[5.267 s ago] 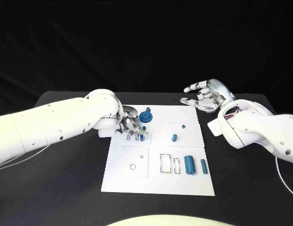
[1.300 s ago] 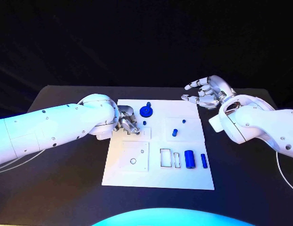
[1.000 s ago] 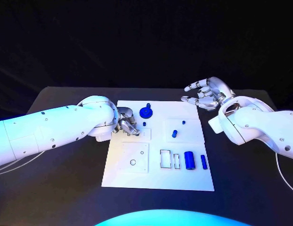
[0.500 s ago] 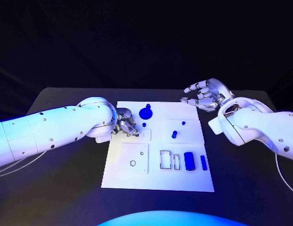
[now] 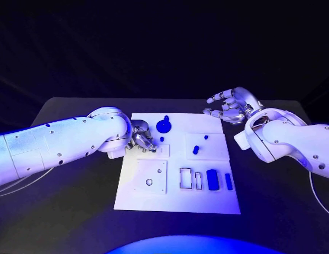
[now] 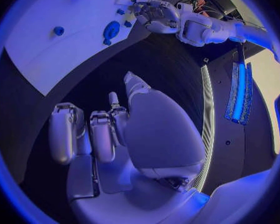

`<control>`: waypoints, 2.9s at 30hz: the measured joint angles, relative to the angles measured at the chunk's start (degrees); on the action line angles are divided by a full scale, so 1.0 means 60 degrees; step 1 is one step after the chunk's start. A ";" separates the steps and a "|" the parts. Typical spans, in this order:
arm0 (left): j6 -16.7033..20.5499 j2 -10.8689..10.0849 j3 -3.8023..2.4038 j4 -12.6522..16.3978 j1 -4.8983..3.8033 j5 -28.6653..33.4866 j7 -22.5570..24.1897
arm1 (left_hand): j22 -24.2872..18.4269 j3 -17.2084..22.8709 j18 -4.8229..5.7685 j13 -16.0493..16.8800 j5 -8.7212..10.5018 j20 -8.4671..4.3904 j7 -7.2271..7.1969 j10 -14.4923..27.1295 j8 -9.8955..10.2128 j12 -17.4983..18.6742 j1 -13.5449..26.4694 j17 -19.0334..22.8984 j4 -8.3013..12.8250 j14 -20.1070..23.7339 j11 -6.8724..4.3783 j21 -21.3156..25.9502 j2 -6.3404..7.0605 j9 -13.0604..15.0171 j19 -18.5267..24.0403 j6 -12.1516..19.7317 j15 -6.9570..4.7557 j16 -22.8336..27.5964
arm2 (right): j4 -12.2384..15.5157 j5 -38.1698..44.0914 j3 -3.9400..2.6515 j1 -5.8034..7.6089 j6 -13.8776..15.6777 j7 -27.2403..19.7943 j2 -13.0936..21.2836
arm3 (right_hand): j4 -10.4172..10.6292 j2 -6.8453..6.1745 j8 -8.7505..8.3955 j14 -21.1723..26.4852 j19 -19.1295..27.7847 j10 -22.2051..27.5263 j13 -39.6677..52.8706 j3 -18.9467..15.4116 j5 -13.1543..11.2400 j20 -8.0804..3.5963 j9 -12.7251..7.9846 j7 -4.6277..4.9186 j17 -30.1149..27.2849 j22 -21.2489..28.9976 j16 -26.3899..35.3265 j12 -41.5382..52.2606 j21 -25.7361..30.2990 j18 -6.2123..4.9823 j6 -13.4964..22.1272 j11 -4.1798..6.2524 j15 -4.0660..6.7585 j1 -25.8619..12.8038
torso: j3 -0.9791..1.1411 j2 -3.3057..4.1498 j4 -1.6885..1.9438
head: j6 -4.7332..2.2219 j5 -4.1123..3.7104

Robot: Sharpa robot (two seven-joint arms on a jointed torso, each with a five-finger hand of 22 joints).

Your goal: Assemble the parts on the task board

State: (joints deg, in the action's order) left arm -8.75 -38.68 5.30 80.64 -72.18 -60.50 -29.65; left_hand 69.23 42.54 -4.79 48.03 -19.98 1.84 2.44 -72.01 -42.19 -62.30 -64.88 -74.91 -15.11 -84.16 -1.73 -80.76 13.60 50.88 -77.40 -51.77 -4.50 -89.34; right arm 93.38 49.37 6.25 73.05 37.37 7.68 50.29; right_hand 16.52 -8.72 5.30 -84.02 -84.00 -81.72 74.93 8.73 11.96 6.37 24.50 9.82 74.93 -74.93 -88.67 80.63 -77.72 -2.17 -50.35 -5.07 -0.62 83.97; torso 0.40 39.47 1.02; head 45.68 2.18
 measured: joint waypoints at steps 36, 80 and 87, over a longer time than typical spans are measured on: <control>-0.0491 0.0110 -0.0064 -0.0103 -0.0032 -0.0316 0.0021 | 0.0025 -0.0030 -0.0001 0.0009 -0.0030 -0.0034 0.0019 0.0001 -0.0004 0.0001 0.0057 0.0000 0.0029 0.0001 0.0003 0.0001 0.0057 -0.0018 -0.0033 -0.0011 0.0001 -0.0037 | -0.0018 0.0034 0.0000 -0.0019 -0.0044 0.0020 -0.0019 | -0.0013 -0.0004 0.0000 0.0000 0.0000 0.0000 -0.0002 0.0066 0.0000 0.0000 -0.0001 0.0000 0.0000 0.0004 0.0000 0.0000 0.0000 0.0000 0.0000 -0.0001 0.0000 0.0004 | -0.0019 -0.0002 0.0000 | 0.0056 -0.0025; -0.0961 0.0224 -0.0146 -0.0382 -0.0057 -0.0053 0.0011 | 0.0041 -0.0056 -0.0001 -0.0005 -0.0018 -0.0033 0.0000 -0.0053 -0.0016 0.0001 0.0040 0.0000 0.0056 0.0001 -0.0012 0.0002 0.0039 -0.0027 -0.0032 -0.0067 0.0001 -0.0037 | -0.0053 0.0041 0.0000 -0.0056 -0.0048 0.0022 -0.0066 | -0.0013 -0.0004 0.0000 0.0000 0.0000 -0.0001 -0.0004 0.0066 0.0000 0.0000 -0.0002 0.0000 -0.0004 -0.0001 0.0000 0.0000 0.0000 0.0000 0.0000 -0.0001 0.0000 0.0004 | 0.0003 -0.0005 -0.0007 | 0.0121 -0.0002; -0.1121 0.0344 -0.0143 -0.0514 -0.0096 -0.0066 -0.0011 | 0.0040 -0.0056 -0.0001 -0.0017 0.0006 -0.0033 0.0002 -0.0066 -0.0020 0.0002 0.0040 0.0000 0.0056 0.0001 0.0001 0.0003 0.0039 -0.0024 -0.0032 -0.0070 0.0002 -0.0037 | -0.0045 0.0043 0.0000 -0.0056 -0.0048 0.0022 -0.0067 | -0.0013 -0.0004 0.0000 0.0000 0.0000 -0.0001 -0.0003 0.0066 0.0000 0.0000 -0.0002 0.0000 -0.0004 -0.0001 0.0000 0.0000 0.0000 0.0000 0.0000 -0.0001 0.0000 0.0004 | 0.0005 -0.0005 -0.0007 | 0.0145 0.0002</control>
State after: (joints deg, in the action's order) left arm -15.48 -36.62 4.44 77.56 -72.76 -60.90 -29.71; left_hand 69.47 42.21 -4.79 47.93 -19.94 1.64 2.46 -72.40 -42.31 -62.29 -64.64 -74.91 -14.77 -84.15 -1.72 -80.74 13.83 50.74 -77.59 -52.18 -4.49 -89.56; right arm 93.10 49.63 6.25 72.71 37.08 7.81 49.89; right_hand 16.44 -8.74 5.30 -84.02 -84.00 -81.72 74.91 9.12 11.96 6.37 24.48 9.82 74.91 -74.94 -88.67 80.63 -77.72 -2.16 -50.35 -5.07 -0.62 84.00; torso 0.43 39.44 0.98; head 46.54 2.19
